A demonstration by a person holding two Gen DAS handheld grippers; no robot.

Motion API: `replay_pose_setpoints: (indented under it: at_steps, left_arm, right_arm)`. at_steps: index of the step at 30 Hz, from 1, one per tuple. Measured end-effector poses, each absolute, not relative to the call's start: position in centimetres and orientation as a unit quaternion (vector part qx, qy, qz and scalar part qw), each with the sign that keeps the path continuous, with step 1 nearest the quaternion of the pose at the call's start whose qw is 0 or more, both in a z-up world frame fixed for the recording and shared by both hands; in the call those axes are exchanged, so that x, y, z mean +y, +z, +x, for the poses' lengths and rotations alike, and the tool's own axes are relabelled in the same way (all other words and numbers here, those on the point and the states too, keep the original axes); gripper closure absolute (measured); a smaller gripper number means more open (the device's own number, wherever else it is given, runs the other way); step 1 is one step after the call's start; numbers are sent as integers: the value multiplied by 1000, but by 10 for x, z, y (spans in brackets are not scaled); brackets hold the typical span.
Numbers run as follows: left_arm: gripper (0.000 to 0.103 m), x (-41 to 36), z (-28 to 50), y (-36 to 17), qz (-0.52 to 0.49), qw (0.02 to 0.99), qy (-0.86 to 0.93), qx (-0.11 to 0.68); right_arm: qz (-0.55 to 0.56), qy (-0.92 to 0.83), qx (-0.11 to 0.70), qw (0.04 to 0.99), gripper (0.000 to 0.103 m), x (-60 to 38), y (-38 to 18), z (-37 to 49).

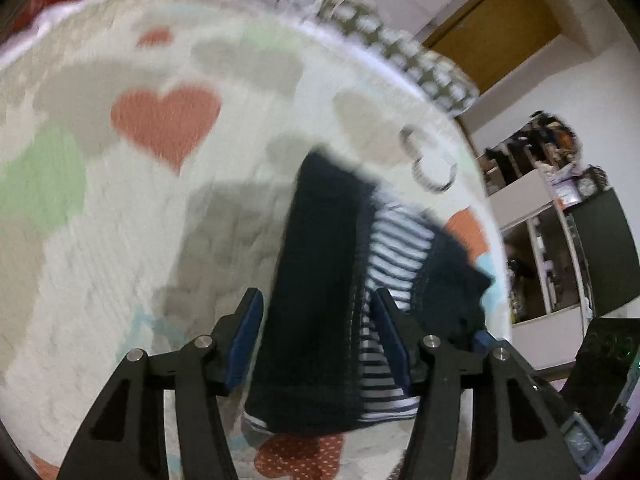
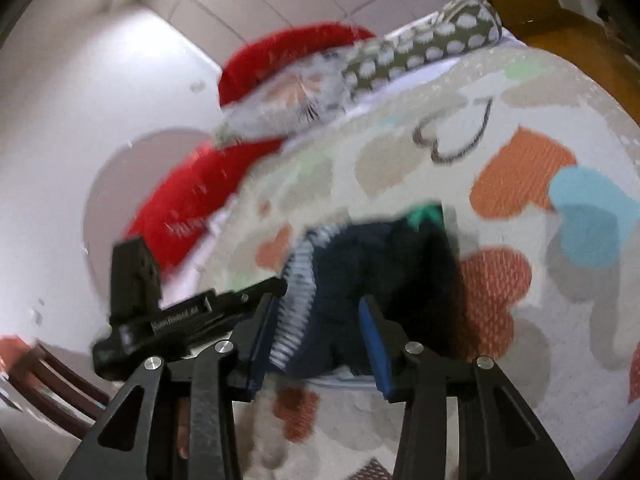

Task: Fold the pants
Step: 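Fold the pants over with the right gripper toward the left gripper, then open both grippers and lift them away from the folded pants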

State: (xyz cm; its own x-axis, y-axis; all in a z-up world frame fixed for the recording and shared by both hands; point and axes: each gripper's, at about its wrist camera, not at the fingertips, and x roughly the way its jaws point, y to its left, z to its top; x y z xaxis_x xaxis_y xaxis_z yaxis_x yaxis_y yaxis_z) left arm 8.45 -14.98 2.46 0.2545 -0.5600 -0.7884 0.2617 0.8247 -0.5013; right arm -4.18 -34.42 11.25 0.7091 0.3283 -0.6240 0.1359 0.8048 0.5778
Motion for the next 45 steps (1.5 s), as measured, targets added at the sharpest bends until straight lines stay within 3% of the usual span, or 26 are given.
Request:
replay_pose_setpoints:
  at_steps: [4,9,15,20,25,31,38,45]
  left_arm:
    - [42,-146,78,29,-144,780,-265,549]
    - [39,-129,36,71,-115,824,-257,492]
    - [26,-104,-43,112,-47,909,-177,375]
    - [7,-86,-94,141,-39,952,-117,281]
    - [0,-67,-135,170,-45,974,-80,209]
    - [0,-46,-175,199,-49,986,-55,147]
    - [0,-44,-181,205,-49,982,-78,162]
    - [0,-58,-155,174,-41,954,-101,278]
  right_arm:
    - [309,15,403,861,57,-351,85,-35]
    - [302,5,364,881,49,-357,117,-64]
    - [274,-54,341,898,43,-345,129,-125]
    - [257,-94,340,900,42,-328,124,-158]
    - [248,-94,342,901,40,-308,129,-174]
    - [202,-110,317,920,34,-281,152,-193]
    - [179,-111,304,929,31,-265,164,-201]
    - [172,-112,316,926,31,-261,157,-202]
